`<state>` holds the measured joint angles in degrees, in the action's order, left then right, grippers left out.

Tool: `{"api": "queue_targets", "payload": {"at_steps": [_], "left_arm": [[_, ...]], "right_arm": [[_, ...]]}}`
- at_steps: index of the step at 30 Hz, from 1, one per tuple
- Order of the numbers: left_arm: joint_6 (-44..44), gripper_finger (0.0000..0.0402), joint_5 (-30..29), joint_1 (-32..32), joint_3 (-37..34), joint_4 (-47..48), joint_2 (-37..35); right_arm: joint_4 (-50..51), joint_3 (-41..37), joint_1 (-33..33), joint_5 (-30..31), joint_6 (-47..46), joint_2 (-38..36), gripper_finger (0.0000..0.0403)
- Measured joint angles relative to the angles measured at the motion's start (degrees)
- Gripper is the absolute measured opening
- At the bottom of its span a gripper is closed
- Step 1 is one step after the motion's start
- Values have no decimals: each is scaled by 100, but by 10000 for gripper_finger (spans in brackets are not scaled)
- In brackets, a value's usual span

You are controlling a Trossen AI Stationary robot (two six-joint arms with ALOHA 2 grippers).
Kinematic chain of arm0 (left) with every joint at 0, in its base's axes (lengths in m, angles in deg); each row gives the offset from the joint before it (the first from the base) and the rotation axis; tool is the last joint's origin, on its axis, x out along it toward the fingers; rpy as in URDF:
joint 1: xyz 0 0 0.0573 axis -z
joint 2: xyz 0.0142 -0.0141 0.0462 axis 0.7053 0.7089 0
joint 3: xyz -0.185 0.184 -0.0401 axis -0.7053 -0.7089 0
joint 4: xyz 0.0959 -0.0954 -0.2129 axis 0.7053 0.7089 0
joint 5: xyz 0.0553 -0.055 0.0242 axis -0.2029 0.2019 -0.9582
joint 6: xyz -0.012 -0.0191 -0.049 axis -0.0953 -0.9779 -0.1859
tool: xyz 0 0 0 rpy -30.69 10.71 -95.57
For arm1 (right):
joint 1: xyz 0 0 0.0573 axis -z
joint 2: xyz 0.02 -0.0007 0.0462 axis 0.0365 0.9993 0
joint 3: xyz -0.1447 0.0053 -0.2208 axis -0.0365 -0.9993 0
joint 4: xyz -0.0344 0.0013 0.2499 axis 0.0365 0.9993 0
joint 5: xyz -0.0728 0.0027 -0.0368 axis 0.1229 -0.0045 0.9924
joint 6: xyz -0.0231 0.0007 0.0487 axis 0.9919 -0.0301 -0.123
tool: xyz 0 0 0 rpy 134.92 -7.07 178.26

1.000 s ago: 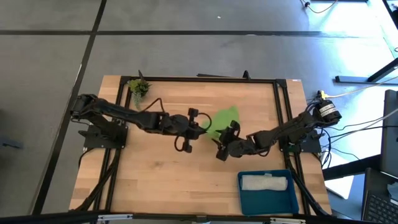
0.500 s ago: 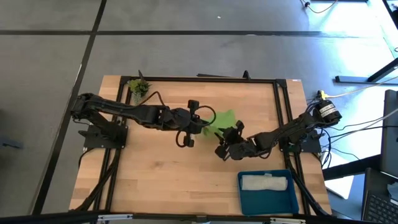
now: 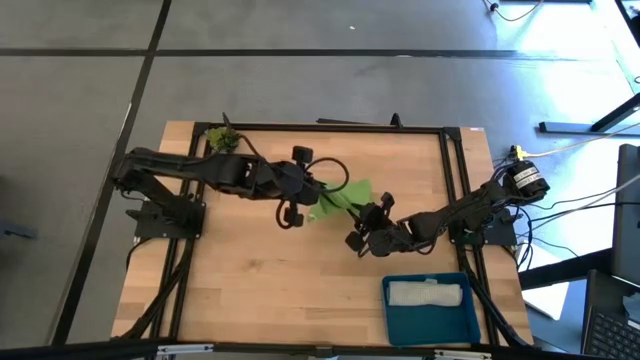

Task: Roll microfiber towels into tight, uniform cylinder then place into a basket
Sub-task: Fold the green towel

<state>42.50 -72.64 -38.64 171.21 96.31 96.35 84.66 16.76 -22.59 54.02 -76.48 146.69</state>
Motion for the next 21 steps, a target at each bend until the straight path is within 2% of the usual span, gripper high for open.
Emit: {"api": "queue_targets", "payload": {"at_steps": [9, 13, 21], "left_arm": [[-6, 0, 13, -109, 880, 659, -4], [-51, 0, 18, -307, 949, 892, -4], [-461, 0, 24, -608, 949, 1032, -4]], "right_arm": [[-44, 0, 0, -46, 164, 1, 90], [-309, 0, -28, -384, 624, 1, 90], [-1524, 9, -267, -922, 1747, 1, 90]]}}
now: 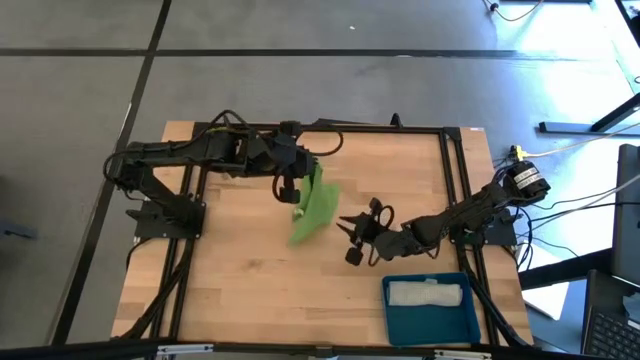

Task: Roll microfiber towels into tight, uniform cylinder then place into a basket
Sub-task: Fold the green towel

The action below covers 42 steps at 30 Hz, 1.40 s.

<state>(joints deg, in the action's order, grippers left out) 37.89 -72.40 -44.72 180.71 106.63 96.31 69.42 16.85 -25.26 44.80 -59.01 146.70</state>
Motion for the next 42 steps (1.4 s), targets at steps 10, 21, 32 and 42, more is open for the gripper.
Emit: {"api": "queue_targets", "payload": {"at_steps": [10, 21, 32, 42], "left_arm": [[-291, 0, 5, -112, 6, 11, -59], [-1060, 0, 4, -203, 6, 8, -59], [-1347, 0, 4, -309, 6, 9, -59], [-1359, 0, 2, -378, 6, 128, -59]], "right_arm": [[-148, 0, 46, -1130, -383, 0, 90], [-299, -2, 470, -2674, -48, 14, 90], [-1382, -2, 435, -1774, 1066, 450, 90], [-1237, 1278, 285, 520, 2027, 1291, 90]]}}
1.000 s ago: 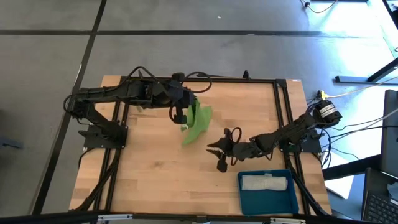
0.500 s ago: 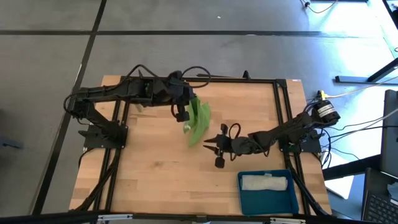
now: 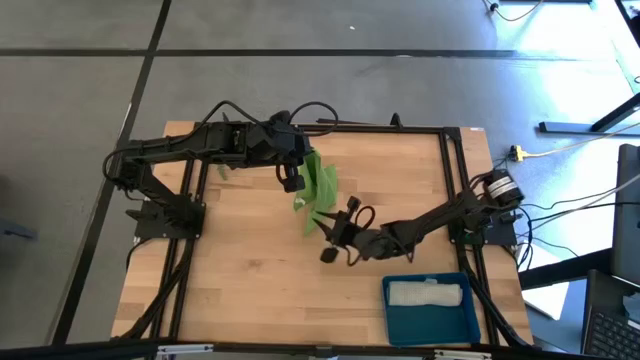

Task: Roll microfiber towels into tight, uniform cylinder then place into a basket
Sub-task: Fold the green towel

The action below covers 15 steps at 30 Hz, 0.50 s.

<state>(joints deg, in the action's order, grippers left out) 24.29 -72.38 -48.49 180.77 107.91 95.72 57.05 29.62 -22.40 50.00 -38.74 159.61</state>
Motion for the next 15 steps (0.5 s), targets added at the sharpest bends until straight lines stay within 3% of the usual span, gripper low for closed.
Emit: {"api": "queue_targets", "payload": {"at_steps": [5, 15], "left_arm": [[-2, 0, 0, 0, 0, 159, 0], [-7, 0, 2, 0, -2, 401, 0]], "right_arm": [[101, 648, -20, 1354, -1, 518, 90], [331, 1460, -128, 2524, -47, 958, 90]]}}
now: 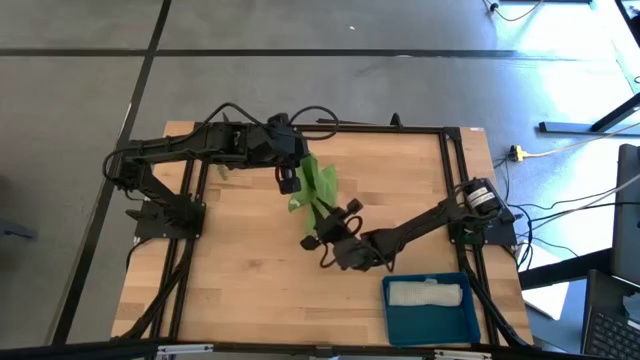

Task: Roll microfiber towels into tight, uniform cylinder then place into a basket
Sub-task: Fold the green towel

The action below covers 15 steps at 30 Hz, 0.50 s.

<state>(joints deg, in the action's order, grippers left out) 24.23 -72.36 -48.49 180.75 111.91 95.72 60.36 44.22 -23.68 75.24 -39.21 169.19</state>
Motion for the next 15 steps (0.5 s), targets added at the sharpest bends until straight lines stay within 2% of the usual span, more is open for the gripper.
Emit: {"api": "queue_targets", "payload": {"at_steps": [3, 5, 9, 15], "left_arm": [[19, 0, -1, 0, 0, 1, 0], [43, 0, 0, 0, 0, 2, 0], [88, 0, -2, 0, 0, 22, 0], [90, 0, 0, 0, 0, 20, 0]], "right_arm": [[9, 122, -153, 699, -24, 0, 90], [-15, 152, -220, 883, -114, -4, 90], [-8, 150, -227, 867, -400, -2, 90], [88, 144, -58, 279, -684, -2, 90]]}}
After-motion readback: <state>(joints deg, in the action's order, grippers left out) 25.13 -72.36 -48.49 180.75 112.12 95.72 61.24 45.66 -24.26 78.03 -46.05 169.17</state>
